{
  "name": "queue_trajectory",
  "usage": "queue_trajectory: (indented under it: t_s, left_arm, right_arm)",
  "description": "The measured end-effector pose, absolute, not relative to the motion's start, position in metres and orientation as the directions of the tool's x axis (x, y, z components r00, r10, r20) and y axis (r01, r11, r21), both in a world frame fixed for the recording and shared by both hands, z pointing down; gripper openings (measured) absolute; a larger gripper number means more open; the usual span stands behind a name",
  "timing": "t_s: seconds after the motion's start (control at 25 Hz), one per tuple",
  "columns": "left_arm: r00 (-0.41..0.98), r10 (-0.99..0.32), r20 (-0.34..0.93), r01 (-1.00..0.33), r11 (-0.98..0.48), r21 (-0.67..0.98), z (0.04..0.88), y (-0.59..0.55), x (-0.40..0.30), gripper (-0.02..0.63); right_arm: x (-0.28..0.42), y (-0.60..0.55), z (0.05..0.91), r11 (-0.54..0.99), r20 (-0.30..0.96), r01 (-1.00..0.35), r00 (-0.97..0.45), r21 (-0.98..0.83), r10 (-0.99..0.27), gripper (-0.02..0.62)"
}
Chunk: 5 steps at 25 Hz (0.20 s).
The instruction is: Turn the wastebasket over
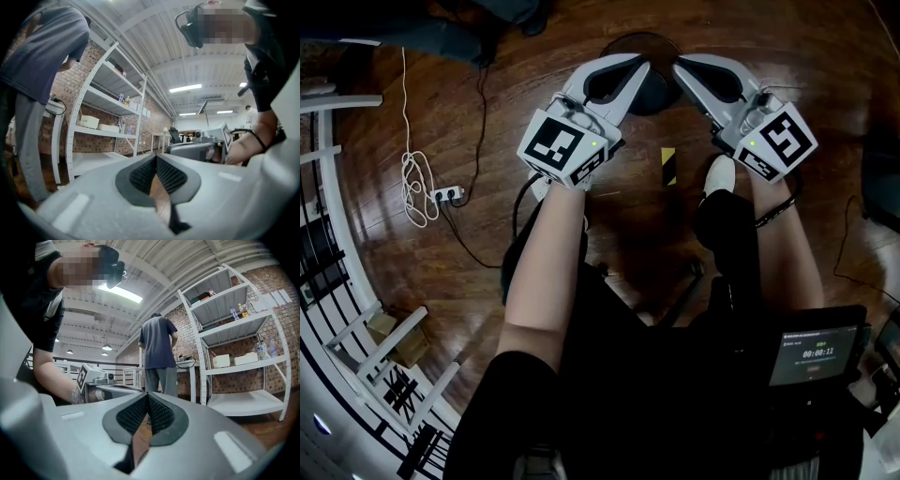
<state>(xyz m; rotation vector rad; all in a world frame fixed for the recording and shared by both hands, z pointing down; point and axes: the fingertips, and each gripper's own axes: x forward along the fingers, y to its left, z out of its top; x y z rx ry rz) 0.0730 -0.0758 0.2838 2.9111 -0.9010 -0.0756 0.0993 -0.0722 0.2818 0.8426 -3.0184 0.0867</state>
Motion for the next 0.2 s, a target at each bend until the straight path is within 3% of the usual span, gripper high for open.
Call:
queue_trajectory:
  t_s: [0.2]
  left_arm:
    - [0.826, -0.564, -0.019, -0.559, -0.822, 0.104, 0.2849, -0.0762, 0.0710, 0.002]
  right_arm:
    - [0.0996, -0.0737, 0.2833, 0.846, 0.021, -0.529, -0.848, -0.067, -0.529, 0.009]
